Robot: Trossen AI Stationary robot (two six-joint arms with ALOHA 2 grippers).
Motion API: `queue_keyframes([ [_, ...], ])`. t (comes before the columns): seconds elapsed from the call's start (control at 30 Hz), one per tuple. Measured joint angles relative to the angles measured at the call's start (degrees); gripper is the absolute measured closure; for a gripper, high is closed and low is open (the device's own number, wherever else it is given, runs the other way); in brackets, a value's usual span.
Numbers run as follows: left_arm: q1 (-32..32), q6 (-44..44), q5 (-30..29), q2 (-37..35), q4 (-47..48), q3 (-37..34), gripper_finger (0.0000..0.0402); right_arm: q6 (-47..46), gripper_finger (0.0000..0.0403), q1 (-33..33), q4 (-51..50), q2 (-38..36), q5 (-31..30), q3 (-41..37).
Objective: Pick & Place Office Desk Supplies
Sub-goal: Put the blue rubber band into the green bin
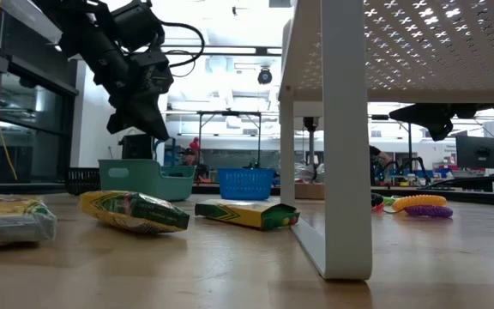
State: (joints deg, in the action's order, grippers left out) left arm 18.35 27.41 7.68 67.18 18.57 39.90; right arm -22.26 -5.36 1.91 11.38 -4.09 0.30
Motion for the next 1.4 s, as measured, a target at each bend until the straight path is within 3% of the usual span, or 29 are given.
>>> queue_keyframes([
  [0.3,-0.1,-0.1,-0.2,0.1,0.7,0.0,0.0401,0.0,0.0215,0.0,0.0,0.0,0.0,0.0],
  [0.77,-2.0,-0.1,-2.1,8.4,1.3,0.0,0.0401,0.0,0.0215,0.0,0.0,0.0,0.0,0.0],
  [1.03,-2.0,0.0,-2.0,8.6,1.3,0.0,0.04,0.0,0.0215,0.0,0.0,0.0,0.0,0.0],
  [1.4,-2.0,0.3,-1.8,8.6,1.3,0.0,0.0357,0.0,0.0215,0.0,0.0,0.0,0.0,0.0],
])
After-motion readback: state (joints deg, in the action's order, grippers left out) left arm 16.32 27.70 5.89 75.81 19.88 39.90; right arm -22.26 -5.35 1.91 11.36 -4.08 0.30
